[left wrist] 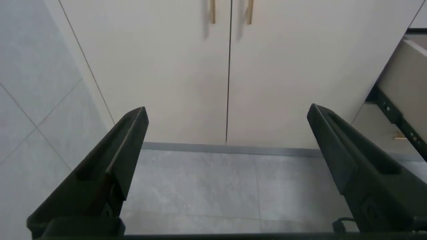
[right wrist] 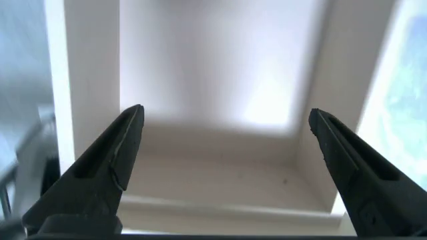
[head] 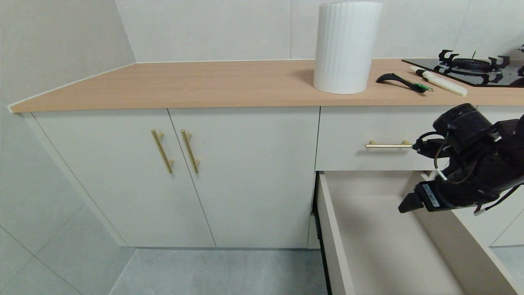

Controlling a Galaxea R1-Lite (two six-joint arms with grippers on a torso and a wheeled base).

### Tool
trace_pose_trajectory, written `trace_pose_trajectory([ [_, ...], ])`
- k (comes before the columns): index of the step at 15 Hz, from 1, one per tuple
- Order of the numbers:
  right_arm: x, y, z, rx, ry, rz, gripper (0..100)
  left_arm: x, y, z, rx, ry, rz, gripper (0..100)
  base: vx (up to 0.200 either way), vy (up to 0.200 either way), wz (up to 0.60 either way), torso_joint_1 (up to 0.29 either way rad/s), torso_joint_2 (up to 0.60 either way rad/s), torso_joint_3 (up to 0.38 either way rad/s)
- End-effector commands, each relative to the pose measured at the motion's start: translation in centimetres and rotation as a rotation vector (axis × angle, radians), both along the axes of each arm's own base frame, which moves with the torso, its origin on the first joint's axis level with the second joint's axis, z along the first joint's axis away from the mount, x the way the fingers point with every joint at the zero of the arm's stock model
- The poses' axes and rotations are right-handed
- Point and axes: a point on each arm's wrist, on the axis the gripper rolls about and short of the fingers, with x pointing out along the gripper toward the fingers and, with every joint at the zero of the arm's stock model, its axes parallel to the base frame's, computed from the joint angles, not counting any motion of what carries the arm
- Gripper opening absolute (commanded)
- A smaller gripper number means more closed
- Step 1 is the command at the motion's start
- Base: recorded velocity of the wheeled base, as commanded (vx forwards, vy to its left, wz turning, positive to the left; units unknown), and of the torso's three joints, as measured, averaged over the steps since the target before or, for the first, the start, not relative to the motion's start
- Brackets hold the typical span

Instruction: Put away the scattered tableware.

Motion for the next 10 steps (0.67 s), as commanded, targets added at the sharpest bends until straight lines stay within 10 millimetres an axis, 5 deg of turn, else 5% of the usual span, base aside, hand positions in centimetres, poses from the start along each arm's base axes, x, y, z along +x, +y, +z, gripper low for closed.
trace_pose_trajectory([
  [1,-0.61,-0.78,1.27,0.013,-0.068,-0.025,100,0.0,0.0,0.0,0.0,0.0,0.001,100,0.0,0.0,0.0,0.0,0.0,0.0],
  [6,-0.57,-0.84,0.9,0.011,-0.165,-0.044,100,0.0,0.0,0.0,0.0,0.0,0.001,100,0.0,0.0,0.0,0.045,-0.17,-0.176],
  [10,-0.64,-0.87,0.99,0.01,-0.173,-0.047,100,0.0,0.0,0.0,0.0,0.0,0.001,100,0.0,0.0,0.0,0.124,-0.5,-0.311],
])
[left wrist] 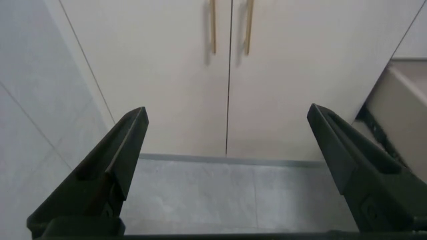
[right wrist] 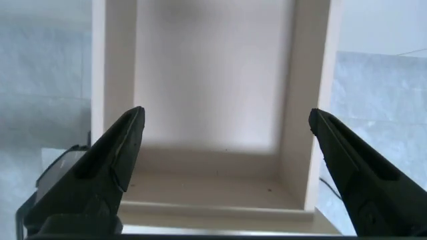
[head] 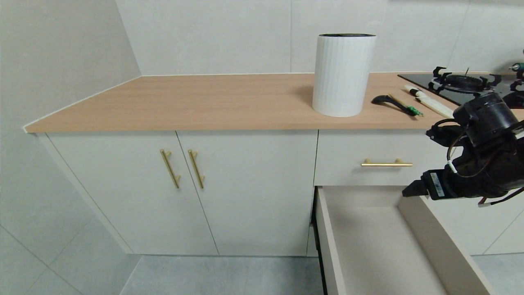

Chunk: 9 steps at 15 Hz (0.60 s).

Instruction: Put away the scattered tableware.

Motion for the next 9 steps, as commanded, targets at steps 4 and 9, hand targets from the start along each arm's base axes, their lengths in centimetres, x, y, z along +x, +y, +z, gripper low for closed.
trace_pose_trajectory([
  [4,-0.05,-0.04,0.08,-0.002,-0.005,-0.004,100,0.01,0.0,-0.03,0.0,0.002,0.001,100,0.0,0.0,0.0,0.16,-0.47,-0.295],
  [9,-0.03,-0.06,0.09,-0.009,-0.008,-0.009,100,0.01,0.0,-0.03,0.0,0.002,0.001,100,0.0,0.0,0.0,0.189,-0.47,-0.285],
])
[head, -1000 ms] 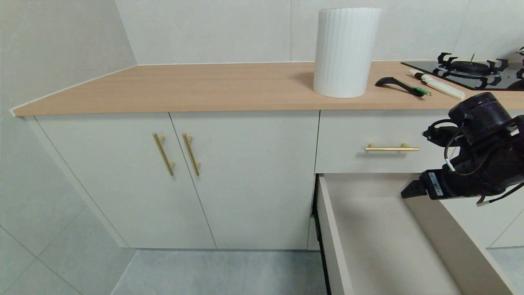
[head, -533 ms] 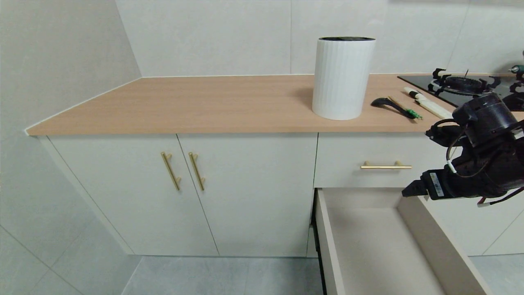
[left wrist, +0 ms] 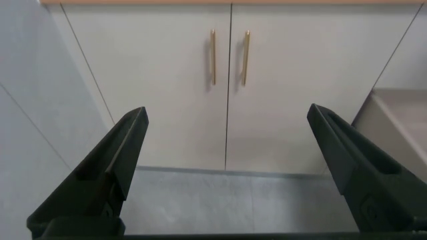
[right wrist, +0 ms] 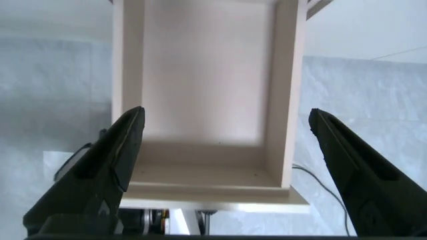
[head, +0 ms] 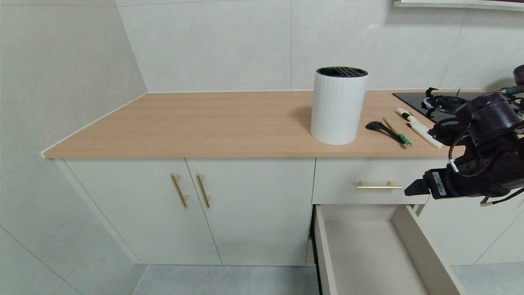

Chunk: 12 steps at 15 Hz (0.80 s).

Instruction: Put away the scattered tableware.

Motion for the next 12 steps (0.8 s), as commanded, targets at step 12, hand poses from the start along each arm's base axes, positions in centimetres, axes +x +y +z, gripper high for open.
trace_pose_trajectory([
  [12,6.6,-0.5,0.2,0.003,-0.175,-0.076,100,0.0,0.0,0.0,0.0,0.001,0.001,100,0.0,0.0,0.0,0.097,-0.22,-0.131],
])
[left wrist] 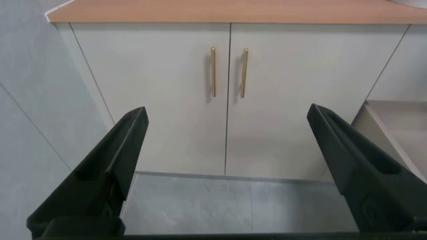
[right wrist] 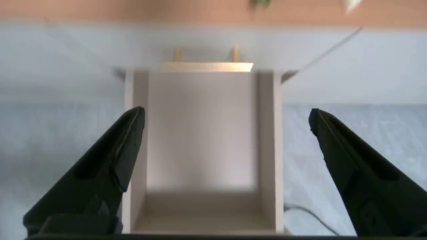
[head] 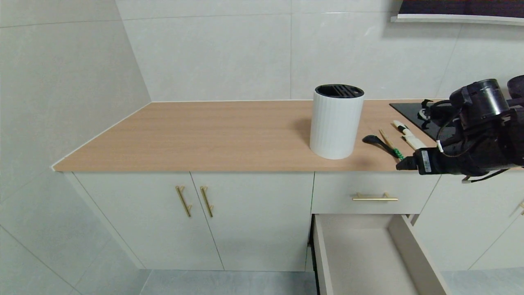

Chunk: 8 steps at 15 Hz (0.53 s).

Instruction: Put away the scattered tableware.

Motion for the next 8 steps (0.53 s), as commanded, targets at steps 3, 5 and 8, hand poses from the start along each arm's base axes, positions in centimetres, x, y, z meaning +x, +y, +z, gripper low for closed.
trace_pose_trajectory([
  [3,6.1,-1.6,-2.0,-0.015,0.019,-0.066,100,0.0,0.0,0.0,0.0,0.0,0.001,100,0.0,0.0,0.0,0.0,0.0,0.0],
  [5,8.1,-2.7,-2.9,-0.023,0.022,-0.092,100,0.0,0.0,0.0,-0.002,0.0,0.001,100,0.0,0.0,0.0,0.0,0.0,0.0],
  [8,10.0,-3.0,-4.6,-0.027,-0.006,-0.09,100,0.0,0.0,0.0,0.0,0.0,0.001,100,0.0,0.0,0.0,0.0,0.0,0.0],
])
